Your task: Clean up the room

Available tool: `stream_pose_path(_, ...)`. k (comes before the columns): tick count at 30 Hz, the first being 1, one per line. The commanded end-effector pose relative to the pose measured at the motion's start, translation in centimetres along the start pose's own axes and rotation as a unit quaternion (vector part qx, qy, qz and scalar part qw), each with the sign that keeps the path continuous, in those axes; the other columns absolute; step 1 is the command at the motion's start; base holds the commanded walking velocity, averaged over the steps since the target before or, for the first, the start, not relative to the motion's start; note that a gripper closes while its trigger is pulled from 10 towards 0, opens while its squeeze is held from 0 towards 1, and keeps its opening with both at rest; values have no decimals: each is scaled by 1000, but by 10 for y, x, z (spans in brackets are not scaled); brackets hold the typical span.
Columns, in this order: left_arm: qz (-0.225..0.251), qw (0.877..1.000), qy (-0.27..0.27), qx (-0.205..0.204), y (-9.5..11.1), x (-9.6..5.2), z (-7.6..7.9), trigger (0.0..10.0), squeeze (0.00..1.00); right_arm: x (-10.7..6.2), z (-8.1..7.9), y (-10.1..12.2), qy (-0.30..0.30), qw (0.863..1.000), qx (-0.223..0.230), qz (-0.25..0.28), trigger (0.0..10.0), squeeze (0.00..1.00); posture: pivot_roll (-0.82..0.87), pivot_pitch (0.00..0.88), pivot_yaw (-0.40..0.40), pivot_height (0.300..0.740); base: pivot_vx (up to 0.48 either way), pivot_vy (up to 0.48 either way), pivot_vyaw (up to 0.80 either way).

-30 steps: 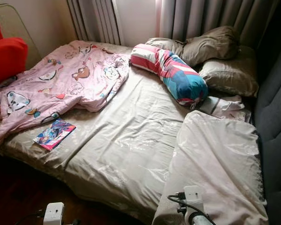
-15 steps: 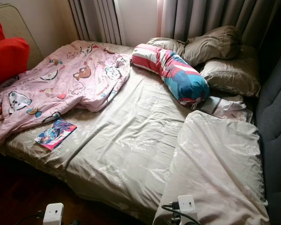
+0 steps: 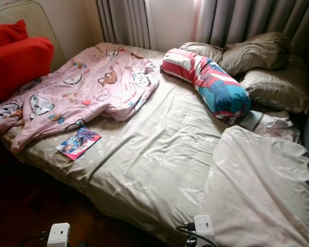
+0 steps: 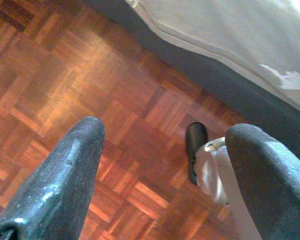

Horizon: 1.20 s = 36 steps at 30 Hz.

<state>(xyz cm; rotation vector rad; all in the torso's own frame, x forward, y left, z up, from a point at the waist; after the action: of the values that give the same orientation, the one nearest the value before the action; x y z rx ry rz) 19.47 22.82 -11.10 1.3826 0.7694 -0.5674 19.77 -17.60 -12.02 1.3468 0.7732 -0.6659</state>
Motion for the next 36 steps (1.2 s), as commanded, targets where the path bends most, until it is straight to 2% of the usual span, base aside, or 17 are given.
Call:
stream_pose_path(1, -15, 1000, 6, 7, -7, -2, -6, 10000, 0, -1, 0, -4, -1, 1000, 3, -8, 10000, 0, -45, 9, 66, 740, 0, 368, 0)
stream_pose_path(30, -17, 1000, 5, 13, -8, -2, -7, 10000, 0, 0, 1, -2, -21, 1000, 20, -11, 10000, 0, -43, 16, 78, 740, 0, 364, 0)
stream_pose_path(36, -17, 1000, 5, 12, -7, -2, -7, 10000, 0, 1, 3, -2, -32, 998, 45, -16, 10000, 0, -44, 26, 77, 740, 0, 364, 0)
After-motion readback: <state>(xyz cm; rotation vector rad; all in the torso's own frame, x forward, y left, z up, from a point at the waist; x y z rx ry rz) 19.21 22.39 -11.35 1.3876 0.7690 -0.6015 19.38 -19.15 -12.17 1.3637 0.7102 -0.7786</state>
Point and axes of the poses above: a point about 5 cm out from each wrist's last joint towards the gripper, its own x axis pointing out of the wrist towards the gripper, its own y axis along the axis of the wrist's last joint, z = x × y, the point moved 4 cm from there along x, pointing out of the wrist towards the gripper, and after that the axes turned 3 degrees about -x, right-handed, at the moved point
